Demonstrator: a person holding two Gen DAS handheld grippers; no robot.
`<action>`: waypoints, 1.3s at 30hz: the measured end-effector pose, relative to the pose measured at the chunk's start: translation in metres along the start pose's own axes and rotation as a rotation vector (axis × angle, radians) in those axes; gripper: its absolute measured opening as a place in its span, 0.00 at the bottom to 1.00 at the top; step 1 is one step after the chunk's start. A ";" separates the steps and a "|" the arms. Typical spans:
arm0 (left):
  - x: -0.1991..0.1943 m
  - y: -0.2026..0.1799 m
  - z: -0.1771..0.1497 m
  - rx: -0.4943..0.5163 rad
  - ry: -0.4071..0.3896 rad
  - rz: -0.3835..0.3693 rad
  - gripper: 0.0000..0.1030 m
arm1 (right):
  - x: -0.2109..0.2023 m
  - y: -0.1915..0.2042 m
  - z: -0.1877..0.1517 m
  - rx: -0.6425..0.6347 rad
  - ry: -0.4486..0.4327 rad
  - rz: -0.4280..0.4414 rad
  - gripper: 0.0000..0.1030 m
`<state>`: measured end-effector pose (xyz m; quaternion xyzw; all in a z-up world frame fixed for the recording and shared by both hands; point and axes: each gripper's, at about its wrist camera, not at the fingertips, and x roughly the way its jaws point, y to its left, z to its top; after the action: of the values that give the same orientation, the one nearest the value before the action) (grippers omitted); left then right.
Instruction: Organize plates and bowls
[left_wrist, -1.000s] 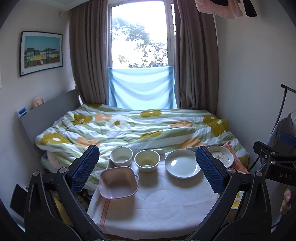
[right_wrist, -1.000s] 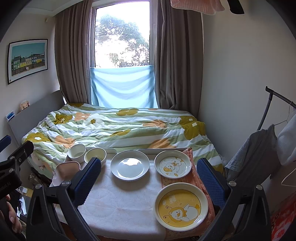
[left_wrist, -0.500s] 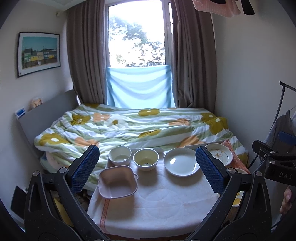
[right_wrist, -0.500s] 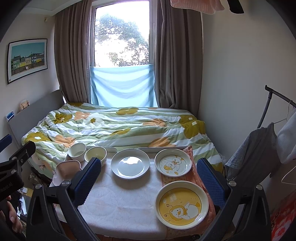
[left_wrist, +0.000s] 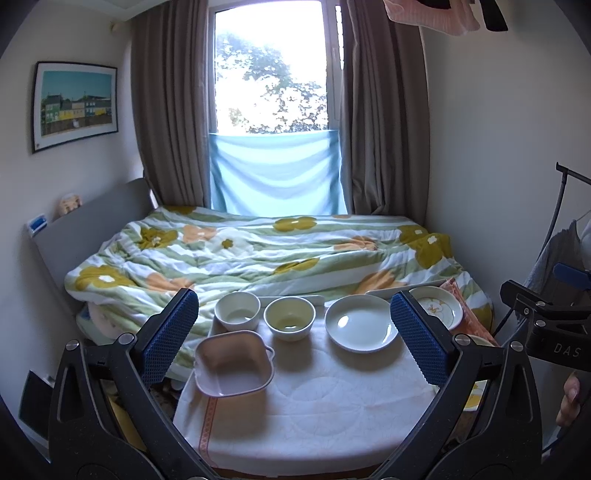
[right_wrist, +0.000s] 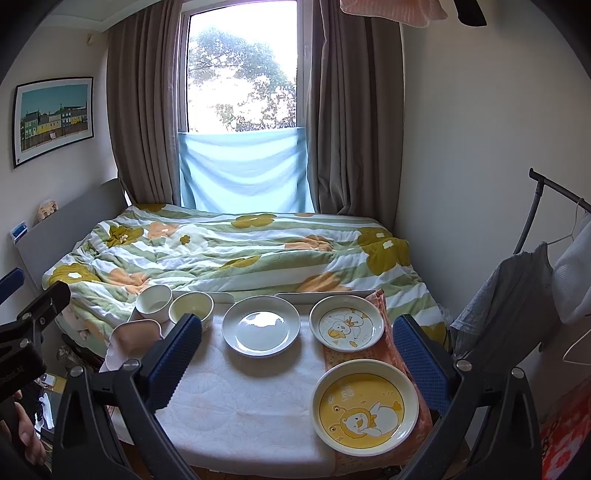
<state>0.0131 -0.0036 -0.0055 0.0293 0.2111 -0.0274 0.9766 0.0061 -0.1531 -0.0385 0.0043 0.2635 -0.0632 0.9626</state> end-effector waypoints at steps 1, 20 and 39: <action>0.001 0.001 0.000 0.000 0.001 -0.001 1.00 | 0.000 0.000 0.000 -0.001 0.001 0.000 1.00; 0.006 0.005 -0.001 -0.012 0.010 -0.014 1.00 | 0.002 0.002 -0.008 0.001 0.005 0.006 1.00; 0.017 0.010 0.003 0.015 0.056 -0.054 1.00 | 0.002 0.002 -0.008 0.038 0.020 0.011 1.00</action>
<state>0.0305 0.0060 -0.0097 0.0316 0.2387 -0.0546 0.9691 0.0039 -0.1514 -0.0468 0.0245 0.2720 -0.0630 0.9599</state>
